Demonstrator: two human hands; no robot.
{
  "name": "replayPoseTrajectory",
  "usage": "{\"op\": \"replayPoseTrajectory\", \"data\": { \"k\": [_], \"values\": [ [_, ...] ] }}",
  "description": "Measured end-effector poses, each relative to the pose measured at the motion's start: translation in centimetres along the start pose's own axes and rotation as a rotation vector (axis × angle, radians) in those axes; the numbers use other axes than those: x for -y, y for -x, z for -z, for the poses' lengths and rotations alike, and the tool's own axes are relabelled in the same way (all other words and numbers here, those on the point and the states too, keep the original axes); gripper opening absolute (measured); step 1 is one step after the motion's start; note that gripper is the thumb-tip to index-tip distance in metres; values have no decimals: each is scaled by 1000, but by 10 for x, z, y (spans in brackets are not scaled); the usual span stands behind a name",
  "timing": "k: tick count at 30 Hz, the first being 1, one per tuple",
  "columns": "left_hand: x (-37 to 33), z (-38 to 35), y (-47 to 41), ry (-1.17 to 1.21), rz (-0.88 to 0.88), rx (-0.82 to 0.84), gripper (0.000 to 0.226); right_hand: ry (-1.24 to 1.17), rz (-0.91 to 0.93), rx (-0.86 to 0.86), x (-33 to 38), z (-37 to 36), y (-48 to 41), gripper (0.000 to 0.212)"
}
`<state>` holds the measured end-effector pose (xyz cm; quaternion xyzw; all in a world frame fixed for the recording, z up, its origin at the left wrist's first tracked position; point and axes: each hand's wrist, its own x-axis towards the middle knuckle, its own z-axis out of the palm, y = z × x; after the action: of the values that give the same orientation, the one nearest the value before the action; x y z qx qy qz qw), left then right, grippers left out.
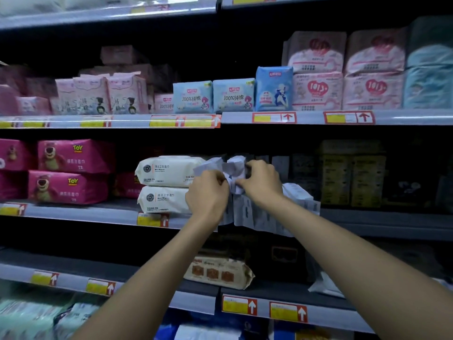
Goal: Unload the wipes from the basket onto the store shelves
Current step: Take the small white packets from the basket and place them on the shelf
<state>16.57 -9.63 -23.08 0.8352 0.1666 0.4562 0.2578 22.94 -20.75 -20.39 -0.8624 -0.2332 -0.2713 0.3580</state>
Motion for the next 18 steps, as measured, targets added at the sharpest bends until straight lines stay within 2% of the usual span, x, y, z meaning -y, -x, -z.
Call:
{"op": "replayPoseTrajectory", "data": {
  "k": [2,7,9,12,15,18],
  "values": [
    [4,4,6,18,-19,58,18,-6,-5,21,-1,4,4,22],
    [17,18,16,155,-58,292,45,-7,9,79,-6,19,23,45],
    [19,26,23,134,-109,327,51,-4,34,87,-9,28,32,44],
    [19,38,35,-7,-173,323,67,127,64,188,-14,39,47,51],
    [17,50,49,-200,-247,333,86,334,78,306,-18,51,68,75],
    [17,55,64,-322,-342,327,90,389,128,354,-26,67,94,96]
  ]
}}
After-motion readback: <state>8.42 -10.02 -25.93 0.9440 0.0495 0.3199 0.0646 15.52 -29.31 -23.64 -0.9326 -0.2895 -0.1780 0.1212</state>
